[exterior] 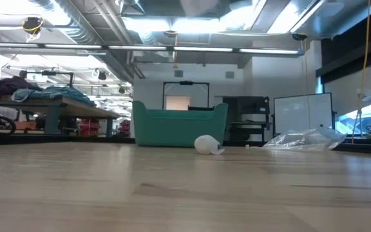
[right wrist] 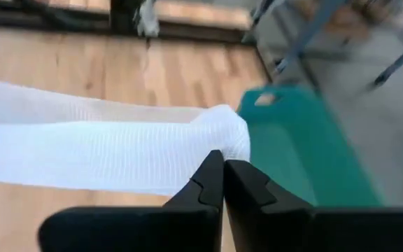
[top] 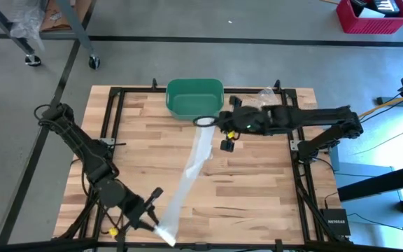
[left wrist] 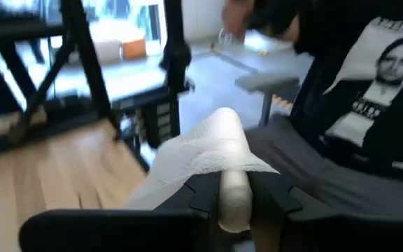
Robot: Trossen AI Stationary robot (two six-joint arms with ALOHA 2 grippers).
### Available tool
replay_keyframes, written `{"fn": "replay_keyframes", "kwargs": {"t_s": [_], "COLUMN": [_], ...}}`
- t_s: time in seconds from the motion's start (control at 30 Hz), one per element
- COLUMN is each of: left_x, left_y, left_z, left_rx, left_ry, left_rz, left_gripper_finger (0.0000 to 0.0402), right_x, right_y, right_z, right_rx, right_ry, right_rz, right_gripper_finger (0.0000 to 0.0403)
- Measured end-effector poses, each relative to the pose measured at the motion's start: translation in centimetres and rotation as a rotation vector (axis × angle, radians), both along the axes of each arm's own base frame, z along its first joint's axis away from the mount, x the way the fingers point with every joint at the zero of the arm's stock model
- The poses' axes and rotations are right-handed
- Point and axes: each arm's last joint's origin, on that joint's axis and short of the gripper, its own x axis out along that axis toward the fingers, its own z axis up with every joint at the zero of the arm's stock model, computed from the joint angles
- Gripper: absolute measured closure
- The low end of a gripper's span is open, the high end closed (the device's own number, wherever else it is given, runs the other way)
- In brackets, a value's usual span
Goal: Roll bandage
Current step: Roll the bottom white bandage
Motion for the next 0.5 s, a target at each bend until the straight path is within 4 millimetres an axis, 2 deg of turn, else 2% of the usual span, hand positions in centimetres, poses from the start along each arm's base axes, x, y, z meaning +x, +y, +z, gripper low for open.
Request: {"fn": "replay_keyframes", "kwargs": {"t_s": [0.1, 0.17, 0.33, 0.4, 0.5], "left_x": [0.0, 0.0, 0.3, 0.3, 0.3], "left_y": [-0.1, 0.0, 0.3, 0.4, 0.4], "left_z": [0.4, 0.3, 0.3, 0.3, 0.5], "left_rx": [-0.013, -0.019, -0.031, -0.033, -0.041], "left_ry": [-0.035, -0.019, -0.013, -0.013, -0.022], "left_rz": [0.011, 0.032, 0.064, 0.066, 0.067], "left_gripper_finger": [0.0357, 0.0357, 0.0357, 0.0357, 0.0357], "right_x": [0.7, 0.9, 1.3, 1.0, 0.2], "right_y": [0.1, -0.2, -0.7, -0.6, -0.5], "right_z": [-2.7, -3.8, -5.8, -5.6, -3.2], "right_rx": [0.022, 0.052, 0.158, 0.176, 0.179], "right_ry": [0.073, 0.102, 0.219, 0.252, 0.276], "right_rz": [-0.027, -0.077, -0.086, -0.064, -0.056], "right_gripper_finger": [0.0379, 0.0363, 0.0280, 0.0244, 0.0199]}}
